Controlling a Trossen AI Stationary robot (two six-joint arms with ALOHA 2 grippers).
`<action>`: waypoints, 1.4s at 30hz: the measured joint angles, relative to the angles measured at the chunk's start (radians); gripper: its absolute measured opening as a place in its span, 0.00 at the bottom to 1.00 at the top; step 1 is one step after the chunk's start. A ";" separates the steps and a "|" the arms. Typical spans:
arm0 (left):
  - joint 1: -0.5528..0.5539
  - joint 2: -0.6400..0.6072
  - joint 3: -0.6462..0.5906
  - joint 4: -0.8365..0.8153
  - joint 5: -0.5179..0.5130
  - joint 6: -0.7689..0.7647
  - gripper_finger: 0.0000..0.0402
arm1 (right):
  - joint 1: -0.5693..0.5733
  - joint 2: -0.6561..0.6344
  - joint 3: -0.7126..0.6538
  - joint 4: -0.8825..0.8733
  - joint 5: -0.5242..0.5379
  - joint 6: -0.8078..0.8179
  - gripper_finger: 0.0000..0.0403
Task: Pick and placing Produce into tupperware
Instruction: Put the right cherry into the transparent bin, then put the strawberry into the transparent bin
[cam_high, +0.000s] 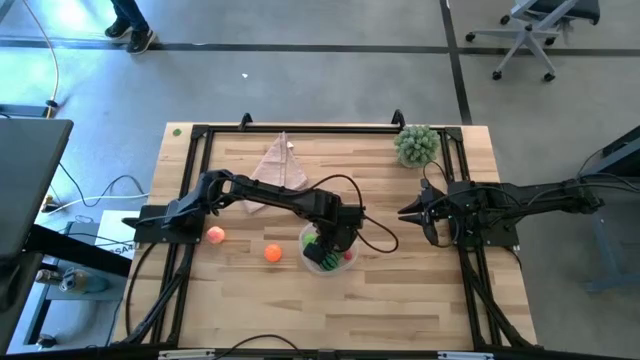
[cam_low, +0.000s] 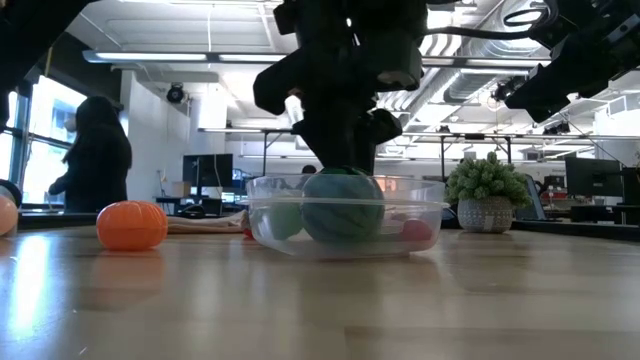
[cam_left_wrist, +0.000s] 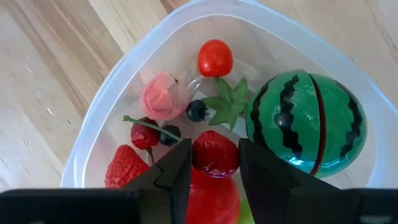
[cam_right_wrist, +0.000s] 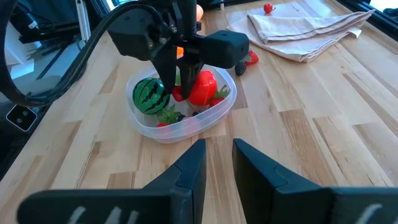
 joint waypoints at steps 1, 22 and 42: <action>0.000 0.000 0.000 0.001 0.000 -0.002 0.29 | 0.000 0.000 0.000 0.000 0.000 0.000 0.17; 0.001 0.000 0.000 0.017 -0.001 -0.052 0.49 | 0.000 0.000 0.000 0.000 0.000 0.000 0.17; 0.016 0.000 0.123 -0.397 -0.078 -0.288 0.45 | 0.000 0.000 0.000 0.000 0.000 0.000 0.17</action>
